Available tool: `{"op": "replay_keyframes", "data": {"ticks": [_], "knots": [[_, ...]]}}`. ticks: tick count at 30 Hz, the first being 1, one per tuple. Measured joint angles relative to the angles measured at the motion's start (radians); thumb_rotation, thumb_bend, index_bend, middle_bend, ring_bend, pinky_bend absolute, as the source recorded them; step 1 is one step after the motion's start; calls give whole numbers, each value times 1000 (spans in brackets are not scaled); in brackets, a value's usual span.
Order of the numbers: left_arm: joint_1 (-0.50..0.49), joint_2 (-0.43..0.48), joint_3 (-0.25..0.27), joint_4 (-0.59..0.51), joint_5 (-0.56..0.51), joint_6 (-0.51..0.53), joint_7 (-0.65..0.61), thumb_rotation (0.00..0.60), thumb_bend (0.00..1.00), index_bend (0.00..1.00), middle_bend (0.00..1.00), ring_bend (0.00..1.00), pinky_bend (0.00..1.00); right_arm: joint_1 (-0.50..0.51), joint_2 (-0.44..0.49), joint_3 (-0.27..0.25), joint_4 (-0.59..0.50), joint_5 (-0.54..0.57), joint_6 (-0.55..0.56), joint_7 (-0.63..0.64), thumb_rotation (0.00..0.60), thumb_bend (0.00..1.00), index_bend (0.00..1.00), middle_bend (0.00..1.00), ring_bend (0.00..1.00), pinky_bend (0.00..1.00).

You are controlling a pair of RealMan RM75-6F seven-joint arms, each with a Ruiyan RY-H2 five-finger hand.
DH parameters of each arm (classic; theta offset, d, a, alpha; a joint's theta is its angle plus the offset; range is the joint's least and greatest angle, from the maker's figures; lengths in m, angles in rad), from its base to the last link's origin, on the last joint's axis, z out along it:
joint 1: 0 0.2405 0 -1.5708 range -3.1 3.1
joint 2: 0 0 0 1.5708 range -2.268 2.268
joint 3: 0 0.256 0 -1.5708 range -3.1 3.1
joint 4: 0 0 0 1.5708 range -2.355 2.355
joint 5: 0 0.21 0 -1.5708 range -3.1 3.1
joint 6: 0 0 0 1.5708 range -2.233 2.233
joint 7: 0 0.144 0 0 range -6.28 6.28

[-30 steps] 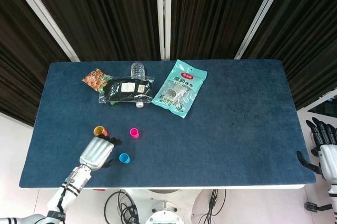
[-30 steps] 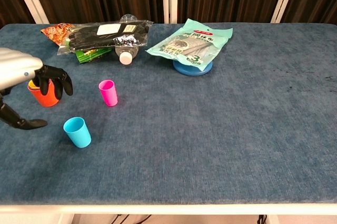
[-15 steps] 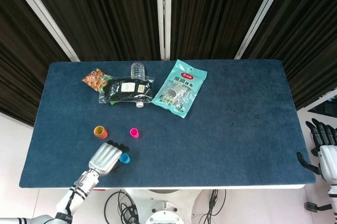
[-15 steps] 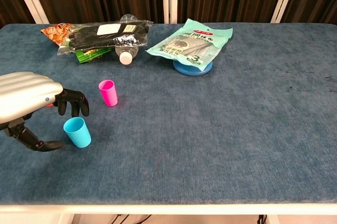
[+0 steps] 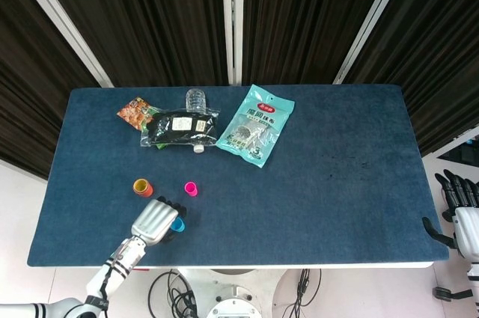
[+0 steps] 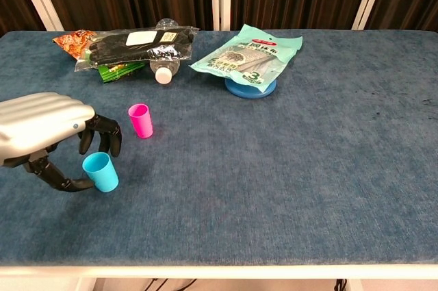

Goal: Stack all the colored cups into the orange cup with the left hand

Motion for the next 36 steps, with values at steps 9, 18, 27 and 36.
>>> {"op": "replay_keyframes", "data": {"ticks": [9, 18, 27, 36], "knots": [[3, 1, -6, -1, 8, 6, -10, 600, 267, 472, 490, 536, 409, 2, 0, -2, 2, 4, -11, 0, 600, 271, 0, 0, 0, 0], [10, 31, -15, -43, 15, 28, -11, 600, 271, 478, 496, 541, 414, 0, 7, 0, -5, 3, -5, -2, 600, 270, 0, 0, 0, 0], [30, 171, -85, -151, -11, 115, -18, 600, 270, 483, 500, 548, 423, -1, 7, 0, -8, 3, -4, -5, 600, 270, 0, 0, 0, 0], [26, 235, -172, -100, -113, 110, -136, 600, 270, 499, 514, 565, 427, 0, 8, 0, -14, 1, -3, -13, 600, 271, 0, 0, 0, 0]]}}
